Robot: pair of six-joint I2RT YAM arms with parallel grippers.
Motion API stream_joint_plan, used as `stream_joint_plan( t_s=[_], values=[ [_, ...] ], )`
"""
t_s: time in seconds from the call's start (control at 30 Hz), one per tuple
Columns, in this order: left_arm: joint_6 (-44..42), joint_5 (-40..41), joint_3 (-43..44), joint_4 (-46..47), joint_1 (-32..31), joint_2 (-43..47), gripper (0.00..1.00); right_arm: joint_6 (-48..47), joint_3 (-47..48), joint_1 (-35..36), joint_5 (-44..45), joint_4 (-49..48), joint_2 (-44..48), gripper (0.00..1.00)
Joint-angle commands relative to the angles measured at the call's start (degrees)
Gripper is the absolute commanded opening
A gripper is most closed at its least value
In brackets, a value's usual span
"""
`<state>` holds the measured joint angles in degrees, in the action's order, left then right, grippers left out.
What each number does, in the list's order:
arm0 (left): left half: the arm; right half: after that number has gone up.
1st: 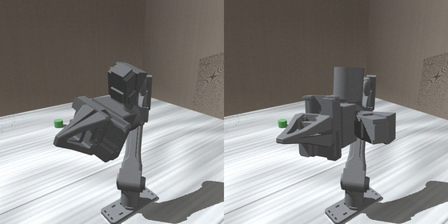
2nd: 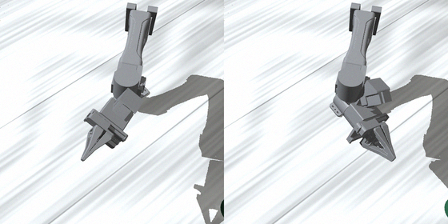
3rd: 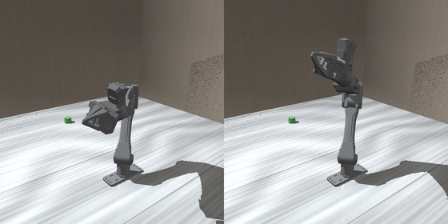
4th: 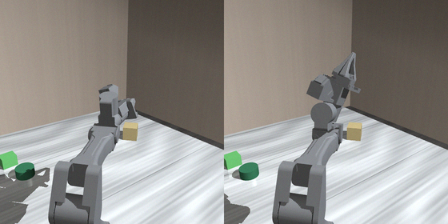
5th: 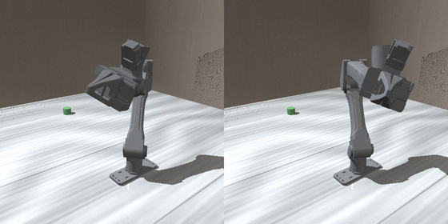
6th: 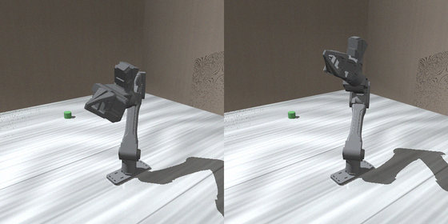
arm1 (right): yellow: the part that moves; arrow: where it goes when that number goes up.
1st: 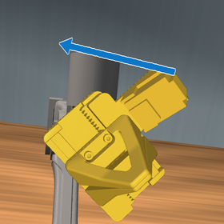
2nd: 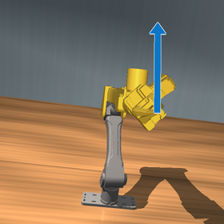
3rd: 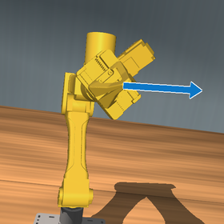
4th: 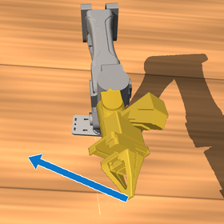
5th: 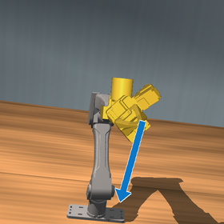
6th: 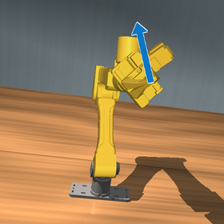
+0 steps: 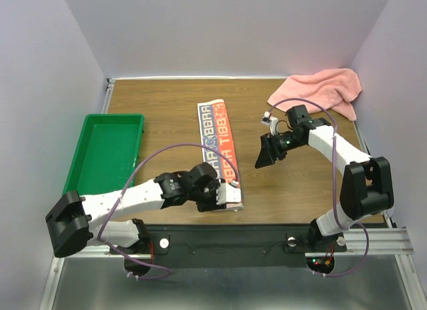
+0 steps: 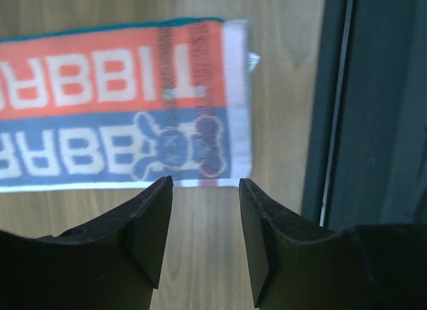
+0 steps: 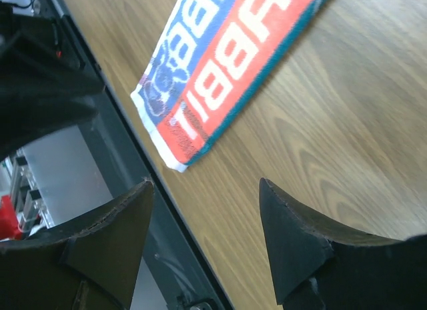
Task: Roll the towels
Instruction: Fold the towel
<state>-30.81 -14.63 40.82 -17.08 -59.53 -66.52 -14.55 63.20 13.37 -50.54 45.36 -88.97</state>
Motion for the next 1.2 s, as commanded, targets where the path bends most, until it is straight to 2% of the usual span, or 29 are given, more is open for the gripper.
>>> stream_joint_plan(
  t_s=[0.0, 0.17, 0.57, 1.0, 1.17],
  values=[
    [1.4, 2.7, 0.7, 2.7, -5.6, 0.0, 0.55, 0.5, -1.0, -1.0, 1.0, -1.5, 0.7, 0.69],
    [2.2, 6.4, 0.1, 5.6, -9.2, -6.2, 0.53, 0.5, -1.8, -1.1, 1.4, -1.6, 0.9, 0.69],
    [2.2, 10.4, 0.2, 12.6, -9.5, -15.6, 0.46, -0.1, -1.8, -1.4, 1.5, -1.4, -1.5, 0.69],
    [3.0, 7.0, 1.5, 11.1, -10.9, -12.2, 0.48, -1.3, -2.1, -1.7, 1.9, -1.2, -3.1, 0.69],
    [3.1, 7.3, 0.4, 11.5, -11.5, -14.0, 0.48, -1.6, -2.2, -1.6, 1.9, -1.0, -3.3, 0.69]
  ],
)
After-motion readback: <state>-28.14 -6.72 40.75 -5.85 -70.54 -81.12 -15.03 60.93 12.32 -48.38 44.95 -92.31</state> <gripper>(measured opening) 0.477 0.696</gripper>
